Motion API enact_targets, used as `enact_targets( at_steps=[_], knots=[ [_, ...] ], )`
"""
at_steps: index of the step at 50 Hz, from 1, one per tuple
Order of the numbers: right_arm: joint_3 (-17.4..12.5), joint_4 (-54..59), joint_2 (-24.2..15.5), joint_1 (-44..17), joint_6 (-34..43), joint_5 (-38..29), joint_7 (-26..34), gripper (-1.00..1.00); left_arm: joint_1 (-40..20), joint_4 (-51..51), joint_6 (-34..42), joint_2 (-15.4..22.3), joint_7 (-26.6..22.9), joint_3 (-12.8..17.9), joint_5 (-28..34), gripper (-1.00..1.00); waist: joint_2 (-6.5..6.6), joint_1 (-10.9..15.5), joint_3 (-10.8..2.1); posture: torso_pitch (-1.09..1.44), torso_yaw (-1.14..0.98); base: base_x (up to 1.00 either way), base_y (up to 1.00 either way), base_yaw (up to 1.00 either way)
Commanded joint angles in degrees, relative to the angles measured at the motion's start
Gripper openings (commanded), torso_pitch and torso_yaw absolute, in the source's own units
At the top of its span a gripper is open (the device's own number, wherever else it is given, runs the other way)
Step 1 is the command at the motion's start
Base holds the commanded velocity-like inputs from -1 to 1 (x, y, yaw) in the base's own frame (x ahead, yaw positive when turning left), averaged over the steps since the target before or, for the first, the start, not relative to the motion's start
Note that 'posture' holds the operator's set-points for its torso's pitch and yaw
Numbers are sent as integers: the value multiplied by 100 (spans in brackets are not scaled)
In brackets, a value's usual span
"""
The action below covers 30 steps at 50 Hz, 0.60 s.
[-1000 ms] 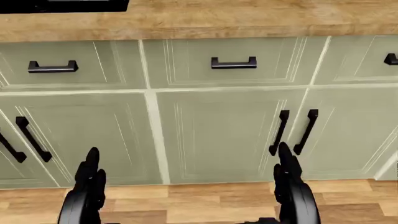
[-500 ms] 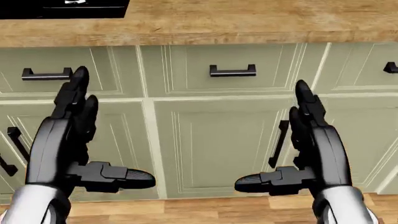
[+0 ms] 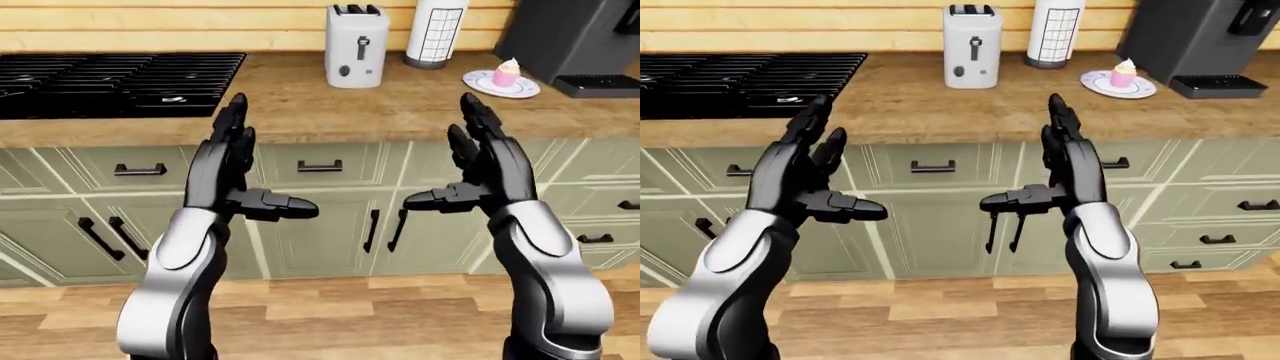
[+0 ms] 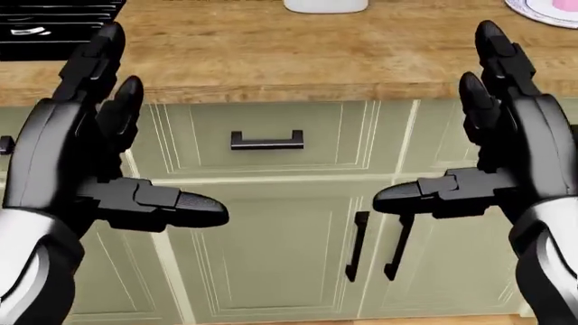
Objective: Move the dessert items from the plate to the tray.
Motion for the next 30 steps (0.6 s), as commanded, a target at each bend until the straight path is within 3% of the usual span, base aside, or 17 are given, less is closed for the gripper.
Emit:
enact_targets(
  at_steps=[1, 2, 3, 5, 9, 11, 15, 17, 18, 19, 21, 23, 26, 28, 29, 30],
  knots=[
    [-53, -212, -77, -149, 58, 80, 17, 100, -141, -171, 28, 37, 47, 33, -48, 100, 102, 17, -150, 0, 0, 46, -48, 0],
    [-91, -256, -106, -154, 84, 111, 34, 100, -169, -232, 101, 40, 65, 40, -72, 100, -4, 106, -53, 0, 0, 46, -49, 0],
    [-126, -288, -130, -165, 115, 138, 40, 100, -167, -230, 88, 47, 70, 31, -77, 100, 52, 34, 47, 0, 0, 46, -50, 0],
    [-207, -358, -186, -172, 187, 202, 50, 100, -216, -258, 154, 57, 91, 35, -96, 100, 78, 98, -110, 0, 0, 46, -64, 0],
    [-349, -549, -315, -268, 452, 350, 32, 100, -447, -487, 549, 87, 175, 66, -166, 100, 173, 92, -131, 0, 0, 37, -85, 0],
    [-390, -570, -360, -288, 487, 399, 26, 100, -521, -501, 619, 93, 204, 68, -185, 100, 129, 101, -103, 0, 0, 34, -100, 0],
    [-482, -612, -446, -305, 529, 500, 7, 100, -480, -525, 597, 70, 232, -11, -172, 100, -172, 124, -138, 0, 0, 34, -100, 0],
    [-493, -608, -459, -295, 514, 524, -5, 100, -483, -518, 594, 72, 227, 3, -177, 100, -434, 122, -208, 0, 0, 34, -100, 0],
    [-506, -601, -474, -314, 525, 542, -10, 100, -489, -513, 592, 76, 226, 5, -178, 100, -661, 112, -274, 0, 0, 34, -100, 0],
    [-513, -598, -487, -315, 522, 553, -15, 100, -505, -499, 589, 80, 224, 11, -180, 100, -628, 79, -279, 0, 0, 34, -100, 0],
    [-558, -663, -525, -364, 629, 617, -39, 100, -528, -531, 632, 74, 234, 20, -196, 100, -708, 10, -51, 0, 0, 34, -100, 0],
    [-596, -696, -569, -407, 705, 671, -60, 100, -508, -508, 597, 73, 235, 22, -203, 100, -667, -15, -72, 0, 0, 34, -100, 0],
    [-628, -748, -602, -402, 755, 725, -78, 100, -509, -500, 597, 81, 236, 14, -206, 100, -493, -39, 62, 0, 0, 34, -100, 0],
    [-638, -695, -611, -345, 652, 731, -78, 100, -491, -506, 582, 75, 243, -15, -200, 100, -358, -31, 37, 0, 0, 34, -100, 0],
    [-647, -699, -614, -320, 630, 739, -83, 100, -455, -494, 536, 76, 235, -32, -189, 100, -32, 127, -41, 0, 0, 33, -77, 0],
    [-657, -687, -619, -293, 601, 742, -83, 100, -412, -463, 470, 80, 215, -31, -179, 100, 170, 224, -103, 0, 0, 34, -45, 0]
  ],
)
